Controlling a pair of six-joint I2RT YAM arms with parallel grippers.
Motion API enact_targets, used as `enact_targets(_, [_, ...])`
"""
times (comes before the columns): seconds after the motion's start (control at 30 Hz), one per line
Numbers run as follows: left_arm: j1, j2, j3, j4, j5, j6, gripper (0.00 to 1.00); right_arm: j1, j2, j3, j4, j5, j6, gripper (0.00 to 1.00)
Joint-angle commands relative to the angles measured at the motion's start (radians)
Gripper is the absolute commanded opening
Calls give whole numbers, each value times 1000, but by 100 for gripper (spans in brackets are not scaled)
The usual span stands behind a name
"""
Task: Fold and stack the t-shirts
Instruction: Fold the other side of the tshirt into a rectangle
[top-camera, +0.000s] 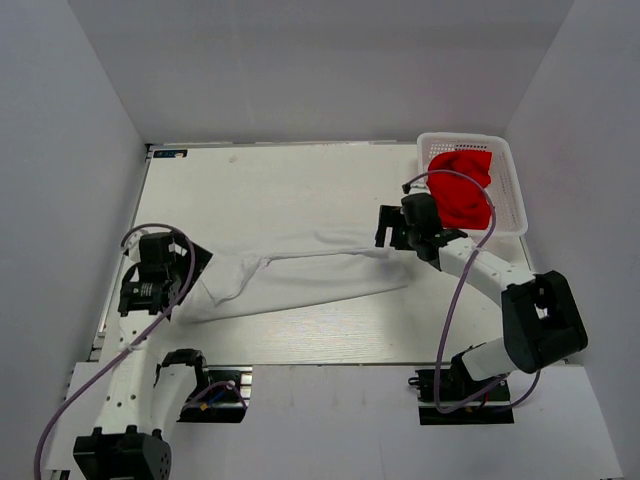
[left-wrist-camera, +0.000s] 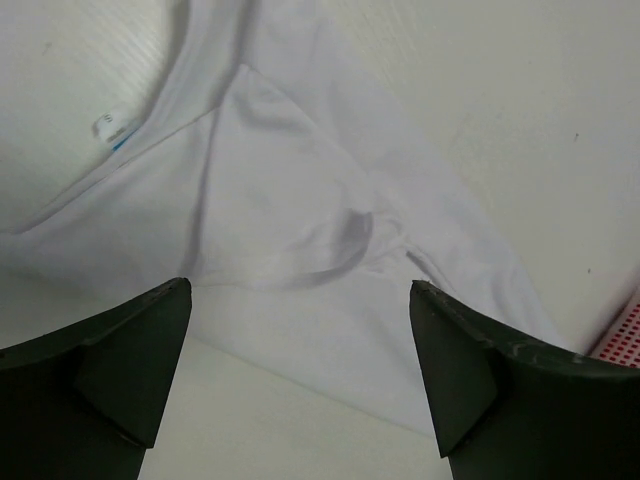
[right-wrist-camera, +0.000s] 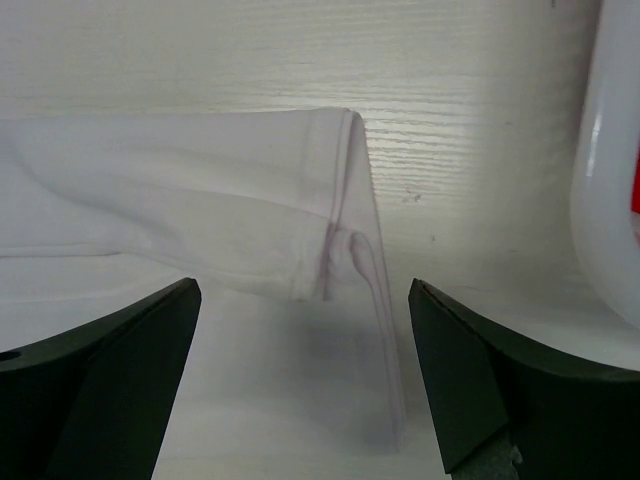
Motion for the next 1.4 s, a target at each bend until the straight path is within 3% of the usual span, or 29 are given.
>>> enact_targets(0.0, [2, 103, 17, 150, 112, 38, 100, 26, 20, 77, 32, -62, -25, 90])
enact_targets(0.13, [-7, 249, 8, 362, 285, 79, 100, 52, 92, 94, 70, -141, -19, 90])
enact_targets(0.43, [-102, 526, 20, 632, 333, 102, 100, 105, 237, 163, 50, -132, -26, 90])
enact_targets(0.77, [-214, 803, 161, 586, 219, 121, 100, 100, 232, 137, 56, -108, -16, 90])
enact_targets(1.0, [-348, 756, 173, 600, 192, 130, 100, 100, 226, 134, 45, -80, -17, 90])
enact_targets(1.2, [-444, 755, 209, 456, 52, 121, 100, 98, 238, 158, 9, 3, -17, 90])
enact_targets(1.37, [-509, 775, 223, 453, 84, 150, 100, 97, 220, 146, 27, 15, -11, 90])
